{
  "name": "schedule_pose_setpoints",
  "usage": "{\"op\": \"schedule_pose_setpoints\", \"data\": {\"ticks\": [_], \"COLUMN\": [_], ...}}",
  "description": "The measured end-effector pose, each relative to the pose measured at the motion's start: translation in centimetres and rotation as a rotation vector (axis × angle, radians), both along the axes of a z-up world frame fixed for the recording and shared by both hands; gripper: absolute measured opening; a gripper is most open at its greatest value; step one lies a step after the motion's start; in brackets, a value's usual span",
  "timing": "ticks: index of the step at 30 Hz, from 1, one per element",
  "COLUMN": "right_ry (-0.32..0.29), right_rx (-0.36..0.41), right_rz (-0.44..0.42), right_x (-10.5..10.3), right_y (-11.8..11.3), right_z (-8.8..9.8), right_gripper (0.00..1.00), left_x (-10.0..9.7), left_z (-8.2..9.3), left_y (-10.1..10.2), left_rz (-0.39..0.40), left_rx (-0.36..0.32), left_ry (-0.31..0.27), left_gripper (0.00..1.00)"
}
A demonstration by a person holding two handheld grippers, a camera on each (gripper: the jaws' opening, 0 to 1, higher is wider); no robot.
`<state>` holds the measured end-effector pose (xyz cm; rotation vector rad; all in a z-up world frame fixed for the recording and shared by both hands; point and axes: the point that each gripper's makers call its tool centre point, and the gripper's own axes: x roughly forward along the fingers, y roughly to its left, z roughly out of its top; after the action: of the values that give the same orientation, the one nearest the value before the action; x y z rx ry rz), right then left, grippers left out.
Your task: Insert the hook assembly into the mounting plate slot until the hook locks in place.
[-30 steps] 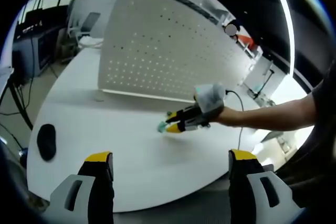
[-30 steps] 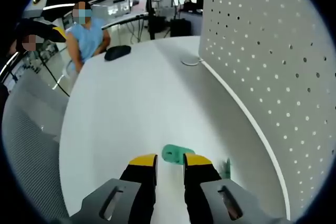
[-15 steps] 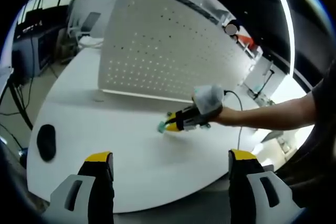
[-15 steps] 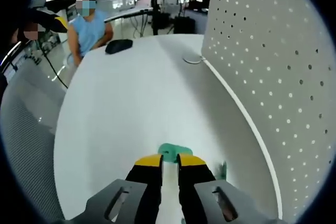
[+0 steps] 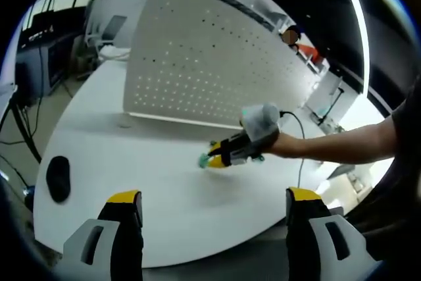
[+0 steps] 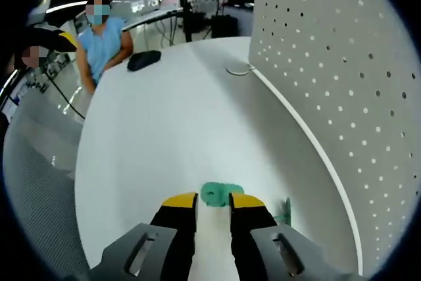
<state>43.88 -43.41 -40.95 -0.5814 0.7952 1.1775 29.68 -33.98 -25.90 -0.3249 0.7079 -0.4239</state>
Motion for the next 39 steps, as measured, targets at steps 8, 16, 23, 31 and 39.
{"op": "schedule_pose_setpoints", "data": {"ticks": [8,16,23,31,39], "right_ry": [-0.033,-0.056,-0.088,-0.090,-0.041], "right_rx": [-0.003,-0.011,-0.048,-0.044,-0.034], "right_rz": [0.028,0.099,0.179,0.143,0.043], "right_x": [0.4,0.0,-0.7,-0.1,0.2], "right_y": [-0.3,-0.1,-0.1,0.1,-0.2], "right_z": [0.7,0.6,-0.1,0.3,0.6], "right_gripper": [0.23,0.20,0.12,0.07,0.04], "left_x": [0.0,0.0,0.0,0.0,0.0], "left_z": [0.0,-0.1,-0.1,-0.1,0.0], "left_y": [0.0,0.1,0.1,0.2,0.0], "left_rz": [-0.002,0.001,0.001,0.001,-0.003], "left_rx": [-0.002,-0.001,-0.004,-0.004,-0.005], "left_ry": [-0.003,-0.002,-0.001,0.001,-0.003], "left_gripper": [0.92,0.91,0.91,0.91,0.91]}}
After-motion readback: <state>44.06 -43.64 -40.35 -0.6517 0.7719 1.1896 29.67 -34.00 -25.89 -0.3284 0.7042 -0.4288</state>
